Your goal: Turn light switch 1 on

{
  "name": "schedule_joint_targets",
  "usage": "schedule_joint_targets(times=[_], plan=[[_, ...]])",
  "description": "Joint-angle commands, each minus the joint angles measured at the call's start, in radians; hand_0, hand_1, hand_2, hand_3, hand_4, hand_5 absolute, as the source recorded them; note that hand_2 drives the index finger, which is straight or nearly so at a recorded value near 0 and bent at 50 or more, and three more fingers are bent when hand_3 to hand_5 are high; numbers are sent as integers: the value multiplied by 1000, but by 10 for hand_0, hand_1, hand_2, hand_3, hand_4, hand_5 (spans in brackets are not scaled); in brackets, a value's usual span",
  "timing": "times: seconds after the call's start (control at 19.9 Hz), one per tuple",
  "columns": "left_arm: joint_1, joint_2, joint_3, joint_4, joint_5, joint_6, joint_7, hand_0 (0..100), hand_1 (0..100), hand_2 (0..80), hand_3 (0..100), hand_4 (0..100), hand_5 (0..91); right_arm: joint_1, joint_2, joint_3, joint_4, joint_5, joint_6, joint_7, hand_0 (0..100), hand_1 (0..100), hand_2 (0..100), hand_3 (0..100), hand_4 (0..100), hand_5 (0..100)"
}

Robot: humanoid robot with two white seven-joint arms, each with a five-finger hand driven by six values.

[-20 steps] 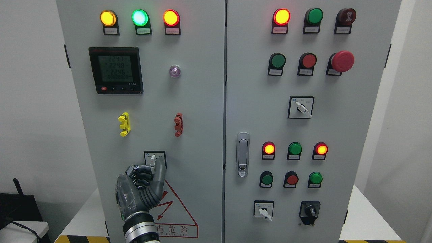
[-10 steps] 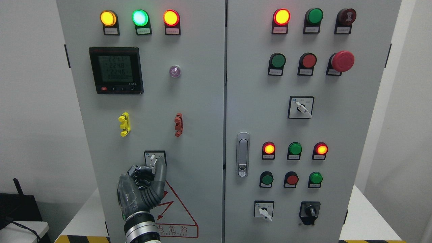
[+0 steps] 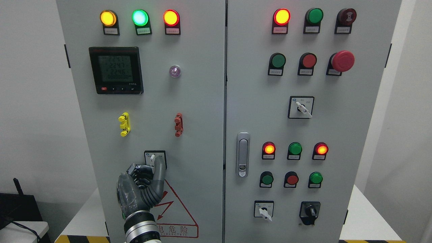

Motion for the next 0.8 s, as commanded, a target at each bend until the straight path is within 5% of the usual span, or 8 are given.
schedule_joint_targets(times=[0.0, 0.75], plan=[[0, 0, -2, 0, 0, 2, 3, 230, 422, 565, 811, 831, 713, 0, 0, 0, 1, -17, 0, 1, 120, 389, 0, 0, 0, 0], [-8, 0, -10, 8, 2, 2, 1, 376, 396, 582, 815, 834, 718, 0, 0, 0, 1, -17, 0, 1, 120, 389, 0, 0, 0, 0]])
